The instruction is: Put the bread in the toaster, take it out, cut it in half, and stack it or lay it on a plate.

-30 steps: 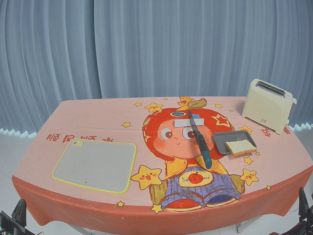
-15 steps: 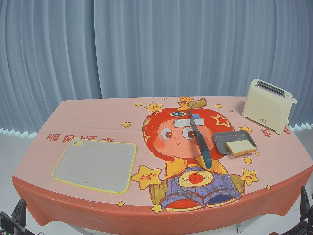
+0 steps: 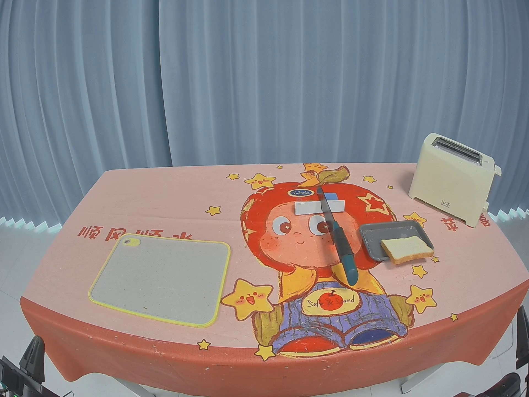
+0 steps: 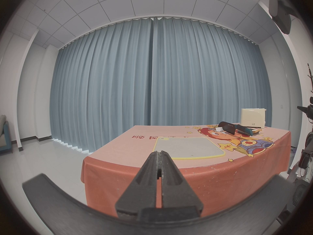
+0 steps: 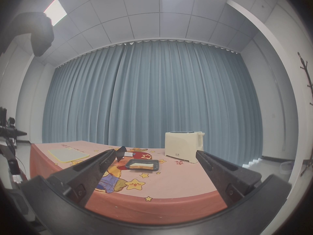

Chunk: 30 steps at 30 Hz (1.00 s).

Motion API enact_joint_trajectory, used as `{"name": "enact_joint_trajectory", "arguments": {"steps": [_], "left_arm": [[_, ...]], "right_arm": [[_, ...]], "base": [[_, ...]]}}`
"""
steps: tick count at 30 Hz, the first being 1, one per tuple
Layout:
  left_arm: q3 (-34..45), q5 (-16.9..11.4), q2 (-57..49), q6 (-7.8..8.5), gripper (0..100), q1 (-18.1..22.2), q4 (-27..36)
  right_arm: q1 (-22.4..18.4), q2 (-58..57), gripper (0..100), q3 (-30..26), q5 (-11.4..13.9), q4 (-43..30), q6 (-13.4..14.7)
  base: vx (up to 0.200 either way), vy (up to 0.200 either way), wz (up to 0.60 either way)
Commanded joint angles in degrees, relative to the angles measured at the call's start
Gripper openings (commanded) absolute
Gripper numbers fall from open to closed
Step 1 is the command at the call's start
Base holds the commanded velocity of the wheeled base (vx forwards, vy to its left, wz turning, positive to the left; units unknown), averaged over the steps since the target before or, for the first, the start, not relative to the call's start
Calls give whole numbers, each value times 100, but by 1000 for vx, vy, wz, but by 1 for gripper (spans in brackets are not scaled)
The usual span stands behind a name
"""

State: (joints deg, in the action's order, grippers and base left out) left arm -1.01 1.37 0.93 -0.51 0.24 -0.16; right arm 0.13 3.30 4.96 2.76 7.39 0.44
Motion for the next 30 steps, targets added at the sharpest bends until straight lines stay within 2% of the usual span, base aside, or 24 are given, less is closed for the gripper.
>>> {"name": "enact_joint_trajectory", "arguments": {"steps": [1, 5, 9, 13, 17, 18, 19, 20, 22, 23, 24, 25, 26, 30], "left_arm": [[101, -5, -93, -2, 0, 2, -2], [101, 4, -93, -2, 0, 2, -2], [101, 4, -93, -2, 0, 2, -2], [101, 4, -93, -2, 0, 2, -2], [101, 4, -93, -2, 0, 2, -2], [101, 4, -93, -2, 0, 2, -2], [101, 4, -93, -2, 0, 2, -2], [101, 4, -93, -2, 0, 2, -2], [101, 4, -93, -2, 0, 2, -2], [101, 4, -93, -2, 0, 2, -2], [101, 4, -93, -2, 0, 2, -2], [101, 4, -93, -2, 0, 2, -2], [101, 4, -93, -2, 0, 2, -2], [101, 4, -93, -2, 0, 2, -2]], "right_arm": [[22, 241, 100, 14, 76, 0, 229], [-22, 425, 100, 49, 287, -9, 940], [-22, 531, 100, 66, 331, -9, 1187], [31, 821, 100, 75, 366, 0, 1714], [101, 1129, 100, 172, 762, -9, 2654], [101, 1129, 100, 172, 762, -9, 2654], [101, 1243, 100, 181, 929, -9, 3032], [101, 1340, 100, 189, 1060, -9, 3243], [101, 1515, 100, 181, 1236, 0, 3507], [101, 1515, 100, 181, 1236, 0, 3507], [101, 1665, 100, 181, 1386, 0, 3788], [101, 1665, 100, 181, 1386, 0, 3788], [110, 1858, 100, 198, 1570, 8, 4184], [145, 2245, 100, 339, 1939, 26, 4992]], "base": [[0, 0, 0], [0, 0, 0], [0, 0, 0], [0, 0, 0], [0, 0, 0], [0, 0, 0], [0, 0, 0], [0, 0, 0], [0, 0, 0], [0, 0, 0], [0, 0, 0], [0, 0, 0], [0, 0, 0], [0, 0, 0]]}}
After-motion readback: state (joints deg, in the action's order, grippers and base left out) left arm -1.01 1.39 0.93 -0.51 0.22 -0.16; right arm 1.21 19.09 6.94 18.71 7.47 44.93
